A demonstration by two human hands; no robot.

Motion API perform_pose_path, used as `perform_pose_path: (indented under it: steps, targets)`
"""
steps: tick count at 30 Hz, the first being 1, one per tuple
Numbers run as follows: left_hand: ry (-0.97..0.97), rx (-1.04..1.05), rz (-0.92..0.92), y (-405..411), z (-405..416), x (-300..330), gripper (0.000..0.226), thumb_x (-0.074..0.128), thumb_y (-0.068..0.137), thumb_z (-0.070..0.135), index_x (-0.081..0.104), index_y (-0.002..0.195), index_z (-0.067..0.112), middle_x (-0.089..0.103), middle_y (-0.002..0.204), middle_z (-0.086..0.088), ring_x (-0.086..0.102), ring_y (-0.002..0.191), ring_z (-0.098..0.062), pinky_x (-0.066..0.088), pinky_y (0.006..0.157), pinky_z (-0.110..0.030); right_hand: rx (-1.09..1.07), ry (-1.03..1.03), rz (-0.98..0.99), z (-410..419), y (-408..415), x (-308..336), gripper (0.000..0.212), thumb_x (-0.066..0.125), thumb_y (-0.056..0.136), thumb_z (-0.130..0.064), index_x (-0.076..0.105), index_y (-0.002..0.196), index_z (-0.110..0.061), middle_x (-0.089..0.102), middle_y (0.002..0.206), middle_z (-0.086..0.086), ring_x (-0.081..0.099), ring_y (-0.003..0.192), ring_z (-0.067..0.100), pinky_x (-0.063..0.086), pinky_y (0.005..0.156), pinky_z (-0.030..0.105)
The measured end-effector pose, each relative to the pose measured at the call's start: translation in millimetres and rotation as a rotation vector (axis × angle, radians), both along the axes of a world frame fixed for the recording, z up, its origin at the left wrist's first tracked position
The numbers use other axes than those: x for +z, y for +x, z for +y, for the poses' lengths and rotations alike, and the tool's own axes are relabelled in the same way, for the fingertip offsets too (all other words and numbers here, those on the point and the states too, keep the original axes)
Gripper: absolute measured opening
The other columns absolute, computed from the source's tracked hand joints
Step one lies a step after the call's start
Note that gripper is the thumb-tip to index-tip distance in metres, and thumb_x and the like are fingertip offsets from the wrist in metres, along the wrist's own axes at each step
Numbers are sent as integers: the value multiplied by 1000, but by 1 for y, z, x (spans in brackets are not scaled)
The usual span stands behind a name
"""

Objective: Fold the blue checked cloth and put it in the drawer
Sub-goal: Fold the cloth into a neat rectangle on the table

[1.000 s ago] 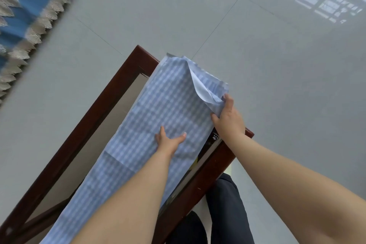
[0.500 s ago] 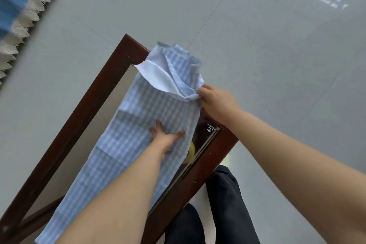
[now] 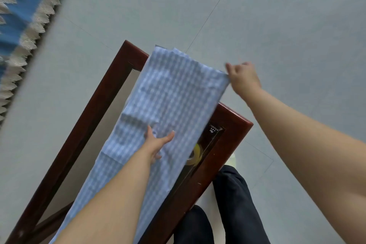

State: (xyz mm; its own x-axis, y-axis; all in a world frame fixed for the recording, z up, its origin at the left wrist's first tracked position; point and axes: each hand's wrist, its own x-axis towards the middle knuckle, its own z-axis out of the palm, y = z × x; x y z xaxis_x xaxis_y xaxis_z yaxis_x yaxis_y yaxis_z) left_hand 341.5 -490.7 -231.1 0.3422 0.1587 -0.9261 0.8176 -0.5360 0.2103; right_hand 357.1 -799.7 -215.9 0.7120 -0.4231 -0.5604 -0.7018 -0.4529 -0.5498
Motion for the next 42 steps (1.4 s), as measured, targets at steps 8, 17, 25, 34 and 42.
perform_pose_path:
  steps: [8,17,25,34,42]
  targets:
    - [43,-176,-28,7,-32,1,113,74,76,45,-14,147,41,-30,154,6,14,146,-23,49,95,-46,-693,869,154,28,-13,-20,83,80,69,-43,41,133,-10,60,119,5,67,91,23,57,77,37]
    - [416,-563,-514,-24,-30,-2,60,27,98,52,8,151,34,1,161,6,13,144,-29,26,110,-51,-379,713,-297,49,-13,15,13,60,89,-6,63,101,-10,64,76,-10,61,74,8,53,72,27]
    - [383,-879,-368,2,-21,-17,86,52,88,55,0,151,32,-11,160,2,3,146,-26,19,115,-47,188,-121,54,36,-16,-40,78,59,85,-54,25,147,-21,25,155,5,26,141,26,27,113,45]
    - [404,-587,-425,90,-21,-25,105,67,78,55,0,152,23,-8,161,1,-3,148,-24,16,116,-48,322,-32,12,50,62,-50,56,61,87,-40,44,136,-17,48,133,10,42,126,30,37,98,38]
    - [531,-691,-699,126,-6,-17,37,65,84,36,55,114,18,51,121,-8,45,118,-29,33,100,-42,743,-342,-695,68,16,-72,21,66,75,4,62,88,-12,65,102,3,61,86,28,44,68,32]
